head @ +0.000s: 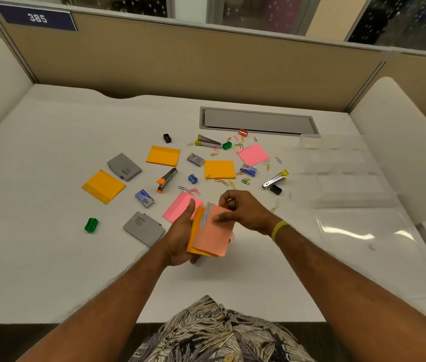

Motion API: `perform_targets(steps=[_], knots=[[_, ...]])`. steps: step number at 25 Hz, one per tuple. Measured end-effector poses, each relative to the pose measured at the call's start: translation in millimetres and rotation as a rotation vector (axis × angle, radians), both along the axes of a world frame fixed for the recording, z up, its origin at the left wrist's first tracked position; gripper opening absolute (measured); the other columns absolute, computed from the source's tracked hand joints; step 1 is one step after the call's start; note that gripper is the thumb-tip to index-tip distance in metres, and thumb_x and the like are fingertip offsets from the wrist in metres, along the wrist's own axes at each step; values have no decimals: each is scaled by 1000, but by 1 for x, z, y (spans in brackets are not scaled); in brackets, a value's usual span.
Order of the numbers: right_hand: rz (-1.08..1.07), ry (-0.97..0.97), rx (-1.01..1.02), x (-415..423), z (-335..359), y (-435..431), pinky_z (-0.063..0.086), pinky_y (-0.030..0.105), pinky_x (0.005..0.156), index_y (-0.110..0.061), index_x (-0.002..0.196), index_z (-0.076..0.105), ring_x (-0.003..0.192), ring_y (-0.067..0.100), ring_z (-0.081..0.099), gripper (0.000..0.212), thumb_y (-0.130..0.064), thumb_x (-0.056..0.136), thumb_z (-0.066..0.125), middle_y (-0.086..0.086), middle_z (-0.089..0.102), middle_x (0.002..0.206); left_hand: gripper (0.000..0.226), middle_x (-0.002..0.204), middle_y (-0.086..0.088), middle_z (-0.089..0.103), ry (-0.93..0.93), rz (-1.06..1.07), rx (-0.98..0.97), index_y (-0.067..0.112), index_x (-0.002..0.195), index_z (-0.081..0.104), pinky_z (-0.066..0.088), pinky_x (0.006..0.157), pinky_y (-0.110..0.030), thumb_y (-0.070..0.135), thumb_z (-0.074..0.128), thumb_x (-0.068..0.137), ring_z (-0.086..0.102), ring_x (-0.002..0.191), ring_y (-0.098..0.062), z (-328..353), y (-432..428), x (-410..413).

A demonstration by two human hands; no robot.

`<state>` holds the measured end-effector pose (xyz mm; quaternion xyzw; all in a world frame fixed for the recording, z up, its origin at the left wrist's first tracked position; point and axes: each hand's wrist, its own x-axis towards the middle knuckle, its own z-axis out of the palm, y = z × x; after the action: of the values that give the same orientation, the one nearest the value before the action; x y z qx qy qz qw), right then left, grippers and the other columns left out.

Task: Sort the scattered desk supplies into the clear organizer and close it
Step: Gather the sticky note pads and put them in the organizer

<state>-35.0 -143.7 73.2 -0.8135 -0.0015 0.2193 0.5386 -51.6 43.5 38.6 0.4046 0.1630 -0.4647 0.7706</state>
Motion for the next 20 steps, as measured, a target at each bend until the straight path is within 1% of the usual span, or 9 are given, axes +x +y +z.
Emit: perform_targets(steps=[2,4,6,8,10,12,14,17,20], knots=[[-14,-16,7,4,-5,15,51,22,61,-22,87,59,80,17,62,28,-16,73,83,-1,64,83,69,125,-19,64,36,33,-51,23,124,53,52,86,-53,74,28,85,62,111,-41,0,3,-1],[-54,-36,-2,6,-11,30,49,20,55,-23,89,59,86,19,63,28,-20,74,82,-1,63,90,66,124,-20,64,44,72,-62,23,125,53,53,86,-54,72,31,87,63,109,-42,-2,7,1],[-87,-97,-48,8,-20,43,48,18,60,-26,92,58,87,13,59,30,-26,74,82,-7,59,92,62,122,-21,65,53,107,-64,22,128,52,54,87,-53,67,36,88,64,107,-42,-5,11,3],[-104,-169,-137,10,-29,51,45,14,65,-27,98,56,84,6,53,35,-35,74,81,-13,55,93,62,125,-23,62,58,140,-36,20,135,47,52,91,-55,58,49,87,61,111,-43,-9,19,6],[-156,-205,-189,17,-39,53,44,14,66,-25,100,56,81,7,51,35,-39,76,78,-10,56,93,64,123,-24,63,48,169,-30,15,135,47,53,90,-52,48,57,82,62,110,-42,-12,33,8],[-225,-207,-255,28,-49,50,45,17,68,-21,99,57,82,9,53,34,-38,77,78,-6,57,92,62,122,-25,63,45,195,-36,9,134,48,54,90,-50,43,57,82,64,108,-41,-16,51,10],[-250,-151,-367,40,-59,47,49,25,76,-17,104,58,90,13,56,42,-39,75,79,-2,58,96,62,122,-26,63,64,236,-26,8,133,47,56,86,-49,41,57,82,66,104,-40,-20,69,12],[-135,-62,-619,57,-70,55,50,37,90,-15,116,55,106,20,55,64,-53,70,78,4,57,113,55,119,-24,65,60,282,-13,11,132,46,58,82,-49,43,52,88,68,98,-38,-21,88,21],[0,-23,-850,69,-74,66,48,38,94,-14,122,51,113,23,51,82,-68,64,73,9,54,122,51,119,-23,66,58,296,10,14,133,45,57,80,-49,45,47,94,69,95,-38,-18,99,31]])
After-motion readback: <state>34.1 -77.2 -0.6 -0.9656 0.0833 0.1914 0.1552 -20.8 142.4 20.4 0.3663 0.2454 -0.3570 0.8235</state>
